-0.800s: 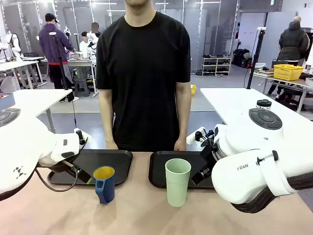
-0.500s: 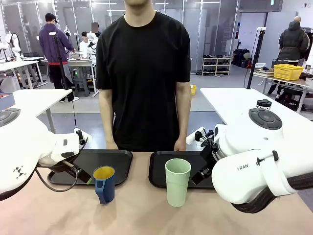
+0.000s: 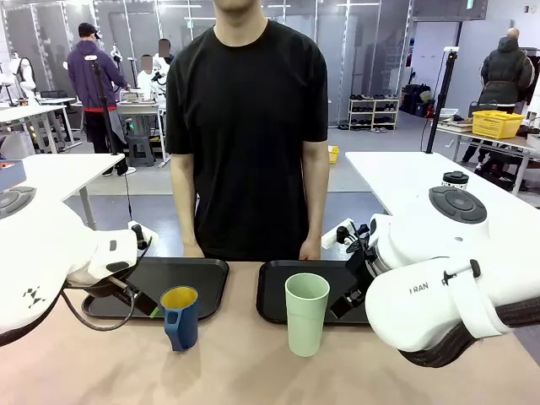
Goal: Sort and store the cups by type.
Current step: Pick up the Reusable plastic cup.
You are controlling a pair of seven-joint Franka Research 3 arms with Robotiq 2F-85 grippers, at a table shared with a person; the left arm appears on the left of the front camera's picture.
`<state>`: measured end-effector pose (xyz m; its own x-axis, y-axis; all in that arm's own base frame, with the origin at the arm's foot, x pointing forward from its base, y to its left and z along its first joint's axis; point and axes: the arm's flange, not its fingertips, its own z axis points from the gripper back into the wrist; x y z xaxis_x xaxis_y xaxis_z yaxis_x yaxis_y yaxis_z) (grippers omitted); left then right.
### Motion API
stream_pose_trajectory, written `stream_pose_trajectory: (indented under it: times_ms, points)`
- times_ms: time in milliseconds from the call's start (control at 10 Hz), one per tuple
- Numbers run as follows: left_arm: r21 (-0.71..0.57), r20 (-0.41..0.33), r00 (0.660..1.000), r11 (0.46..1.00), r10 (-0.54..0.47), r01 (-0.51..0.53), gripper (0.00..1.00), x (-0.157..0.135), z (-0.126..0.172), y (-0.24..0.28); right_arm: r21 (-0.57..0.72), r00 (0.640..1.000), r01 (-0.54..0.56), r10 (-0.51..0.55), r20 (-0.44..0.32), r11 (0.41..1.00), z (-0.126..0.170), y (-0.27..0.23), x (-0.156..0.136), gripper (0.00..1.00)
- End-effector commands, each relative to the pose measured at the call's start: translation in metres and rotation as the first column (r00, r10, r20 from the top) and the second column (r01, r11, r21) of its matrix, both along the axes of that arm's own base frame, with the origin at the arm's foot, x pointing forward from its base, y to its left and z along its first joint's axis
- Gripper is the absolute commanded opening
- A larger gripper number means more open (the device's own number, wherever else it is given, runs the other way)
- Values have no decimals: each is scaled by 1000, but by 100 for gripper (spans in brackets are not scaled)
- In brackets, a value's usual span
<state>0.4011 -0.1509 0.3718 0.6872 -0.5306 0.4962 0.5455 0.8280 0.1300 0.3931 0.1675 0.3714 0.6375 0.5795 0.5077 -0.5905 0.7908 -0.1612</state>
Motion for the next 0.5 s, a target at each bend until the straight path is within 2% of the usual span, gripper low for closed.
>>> stream_pose_trajectory:
  times_ms: [0,400]
  points:
    - [0,0,1000,1000,1,-1,100,0,0,0,2,1000,2,-2,-1,1000,0,0,0,100]
    - [0,0,1000,1000,1,-1,100,0,0,0,2,1000,2,-2,-1,1000,0,0,0,100]
